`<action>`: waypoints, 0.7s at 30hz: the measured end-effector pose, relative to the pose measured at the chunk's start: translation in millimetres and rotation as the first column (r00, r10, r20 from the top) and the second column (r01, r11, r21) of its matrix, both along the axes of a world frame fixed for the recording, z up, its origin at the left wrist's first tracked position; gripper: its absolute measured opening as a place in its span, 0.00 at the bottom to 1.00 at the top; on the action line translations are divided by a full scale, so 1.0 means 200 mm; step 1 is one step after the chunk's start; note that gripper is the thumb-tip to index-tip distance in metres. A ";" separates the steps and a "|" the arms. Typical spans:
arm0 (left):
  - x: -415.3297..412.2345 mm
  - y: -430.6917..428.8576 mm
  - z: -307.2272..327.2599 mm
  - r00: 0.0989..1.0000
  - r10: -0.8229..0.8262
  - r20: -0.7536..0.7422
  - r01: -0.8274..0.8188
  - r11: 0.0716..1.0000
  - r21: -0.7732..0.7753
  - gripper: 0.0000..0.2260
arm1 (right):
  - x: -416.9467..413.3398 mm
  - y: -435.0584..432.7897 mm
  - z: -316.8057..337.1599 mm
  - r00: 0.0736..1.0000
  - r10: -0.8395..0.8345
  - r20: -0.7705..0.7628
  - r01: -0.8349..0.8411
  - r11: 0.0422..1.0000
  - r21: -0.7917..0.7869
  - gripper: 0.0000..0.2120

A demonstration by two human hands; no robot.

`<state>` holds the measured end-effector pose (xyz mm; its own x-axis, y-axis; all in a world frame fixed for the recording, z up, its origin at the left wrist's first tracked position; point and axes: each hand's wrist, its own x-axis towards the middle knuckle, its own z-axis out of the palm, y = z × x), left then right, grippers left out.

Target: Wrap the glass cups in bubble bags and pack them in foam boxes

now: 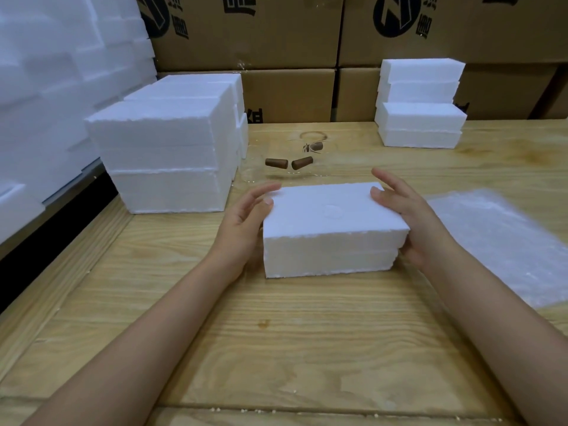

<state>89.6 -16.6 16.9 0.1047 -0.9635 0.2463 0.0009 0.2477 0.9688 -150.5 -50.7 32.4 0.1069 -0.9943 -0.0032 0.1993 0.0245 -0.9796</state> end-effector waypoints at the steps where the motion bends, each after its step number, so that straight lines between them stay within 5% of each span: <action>1: 0.00 0.00 0.00 1.000 -0.008 0.024 0.008 1.000 -0.013 0.12 | 0.00 0.01 -0.01 1.000 -0.017 0.011 0.017 0.999 -0.032 0.11; 4: 0.04 0.04 -0.03 0.985 -0.156 0.074 0.157 0.987 -0.013 0.12 | -0.03 0.05 -0.05 0.999 -0.008 -0.043 0.001 0.986 -0.166 0.17; 8: 0.14 0.06 -0.06 0.845 -0.329 0.422 0.366 0.931 -0.008 0.46 | -0.11 0.07 -0.07 0.960 0.230 -0.162 -0.265 0.934 -0.241 0.29; 10: 0.16 0.06 -0.07 0.785 -0.328 0.526 0.393 0.920 -0.013 0.52 | -0.12 0.06 -0.07 0.950 0.245 -0.193 -0.289 0.924 -0.251 0.23; 15: 0.15 0.04 -0.08 0.774 -0.213 0.597 0.282 0.959 -0.023 0.42 | -0.13 0.06 -0.07 0.935 0.169 -0.312 -0.269 0.911 -0.313 0.15; 21: 0.16 0.04 -0.06 0.753 -0.270 0.600 0.334 0.943 0.005 0.42 | -0.18 0.04 -0.10 0.751 0.320 -0.578 -0.500 0.847 -0.181 0.47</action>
